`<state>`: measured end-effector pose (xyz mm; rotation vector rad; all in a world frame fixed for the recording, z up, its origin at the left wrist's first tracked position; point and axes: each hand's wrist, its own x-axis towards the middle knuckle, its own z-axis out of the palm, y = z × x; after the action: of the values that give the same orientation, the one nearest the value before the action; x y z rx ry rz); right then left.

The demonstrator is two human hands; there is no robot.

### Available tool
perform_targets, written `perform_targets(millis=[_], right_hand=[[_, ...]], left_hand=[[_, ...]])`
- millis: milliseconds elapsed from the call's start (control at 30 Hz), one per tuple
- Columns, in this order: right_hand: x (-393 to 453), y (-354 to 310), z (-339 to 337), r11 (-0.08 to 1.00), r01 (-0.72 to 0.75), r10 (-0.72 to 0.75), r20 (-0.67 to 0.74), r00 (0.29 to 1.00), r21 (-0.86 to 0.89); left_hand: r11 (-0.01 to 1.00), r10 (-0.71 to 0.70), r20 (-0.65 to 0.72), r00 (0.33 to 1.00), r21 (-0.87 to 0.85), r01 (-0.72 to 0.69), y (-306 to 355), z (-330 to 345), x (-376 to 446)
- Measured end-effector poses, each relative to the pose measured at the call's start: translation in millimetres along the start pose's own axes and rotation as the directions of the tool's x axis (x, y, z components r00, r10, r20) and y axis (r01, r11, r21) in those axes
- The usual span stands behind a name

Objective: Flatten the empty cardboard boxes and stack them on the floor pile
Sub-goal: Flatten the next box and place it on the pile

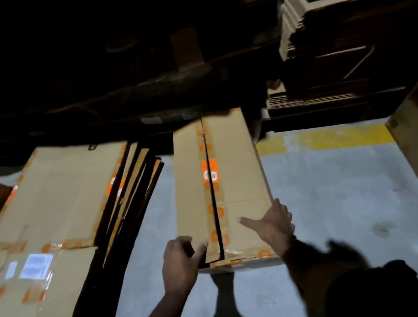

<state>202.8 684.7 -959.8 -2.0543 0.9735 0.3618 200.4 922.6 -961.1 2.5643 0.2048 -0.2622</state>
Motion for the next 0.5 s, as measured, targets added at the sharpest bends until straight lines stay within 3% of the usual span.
perform_targets(millis=[133, 267, 500], right_hand=[[25.0, 17.9, 2.1, 0.997, -0.064, 0.061, 0.063, 0.996, 0.040], [34.9, 32.9, -8.7, 0.993, -0.075, 0.069, 0.068, 0.995, 0.087], [22.2, 27.3, -14.5, 0.992, 0.061, -0.070, 0.083, 0.994, 0.107]], left_hand=[[0.947, -0.246, 0.199, 0.949, -0.159, 0.279, -17.3, 15.0, 16.7], [0.822, -0.139, 0.420, 0.897, -0.456, 0.341, -18.6, 36.7, 15.4], [0.773, -0.149, 0.343, 0.928, -0.545, 0.325, -10.3, 13.7, 13.2]])
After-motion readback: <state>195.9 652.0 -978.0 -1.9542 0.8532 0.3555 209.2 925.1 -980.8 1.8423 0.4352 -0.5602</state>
